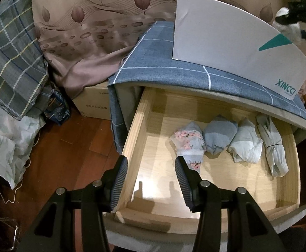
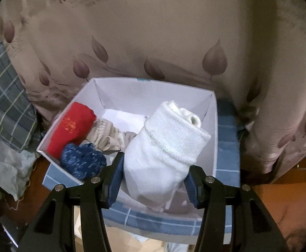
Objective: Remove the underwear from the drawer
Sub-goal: 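Carry the white rolled sock into the white box and open the right gripper, then return the right gripper into the drawer over the white knotted underwear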
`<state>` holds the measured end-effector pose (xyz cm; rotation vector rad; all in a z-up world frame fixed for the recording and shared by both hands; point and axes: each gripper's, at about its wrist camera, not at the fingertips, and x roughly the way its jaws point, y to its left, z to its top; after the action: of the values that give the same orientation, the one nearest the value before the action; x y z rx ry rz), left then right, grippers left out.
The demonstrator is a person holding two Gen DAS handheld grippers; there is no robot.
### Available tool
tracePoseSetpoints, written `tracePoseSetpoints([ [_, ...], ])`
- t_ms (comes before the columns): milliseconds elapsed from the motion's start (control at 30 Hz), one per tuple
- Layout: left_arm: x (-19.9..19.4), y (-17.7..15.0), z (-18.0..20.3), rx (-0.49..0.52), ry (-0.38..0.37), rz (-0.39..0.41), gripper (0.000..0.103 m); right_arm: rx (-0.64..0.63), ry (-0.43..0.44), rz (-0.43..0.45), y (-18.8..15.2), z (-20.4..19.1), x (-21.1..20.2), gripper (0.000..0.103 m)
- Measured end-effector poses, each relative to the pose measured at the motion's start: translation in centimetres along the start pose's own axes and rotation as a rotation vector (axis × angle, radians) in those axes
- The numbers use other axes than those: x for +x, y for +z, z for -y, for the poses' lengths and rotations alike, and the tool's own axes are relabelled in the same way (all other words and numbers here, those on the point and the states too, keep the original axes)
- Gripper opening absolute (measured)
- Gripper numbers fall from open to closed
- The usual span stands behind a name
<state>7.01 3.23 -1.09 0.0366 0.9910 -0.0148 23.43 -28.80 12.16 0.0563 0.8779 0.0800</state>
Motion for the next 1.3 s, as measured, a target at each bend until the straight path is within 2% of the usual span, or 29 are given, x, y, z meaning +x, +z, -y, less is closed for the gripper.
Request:
tracePoseSetpoints([
  [267,0.2,0.2,-0.3,-0.011,-0.006,-0.005,0.048,0.008,-0.011,-0.116,-0.2,0.3,5.6,0.051],
  [500,0.3,0.3,-0.5,-0.009,-0.008,-0.01,0.048,-0.022,-0.007,-0.162,-0.6,-0.7,7.0,0.055],
  [600,0.3,0.3,-0.5,-0.012,-0.009,-0.011,0.048,-0.023,-0.021,-0.136,-0.6,-0.5,6.4,0.065],
  [800,0.4,0.3,-0.7,-0.027,-0.005,-0.014,0.048,-0.029,0.02,-0.04,-0.7,-0.3,1.5,0.066],
  [967,0.4,0.2,-1.2,-0.056,-0.008,-0.015,0.048,-0.105,0.057,0.015,-4.6,-0.6,-3.5,0.066],
  [1067,0.2,0.2,-1.5,-0.067,-0.007,-0.011,0.048,-0.151,0.078,0.006,-7.6,-0.8,-5.0,0.066],
  [1200,0.1,0.2,-1.6,-0.078,-0.008,-0.003,0.048,-0.221,0.104,-0.059,-12.5,-0.8,-5.1,0.066],
  [1300,0.1,0.2,-1.8,-0.089,-0.014,-0.002,0.048,-0.234,0.092,-0.136,-15.3,0.1,-3.2,0.064],
])
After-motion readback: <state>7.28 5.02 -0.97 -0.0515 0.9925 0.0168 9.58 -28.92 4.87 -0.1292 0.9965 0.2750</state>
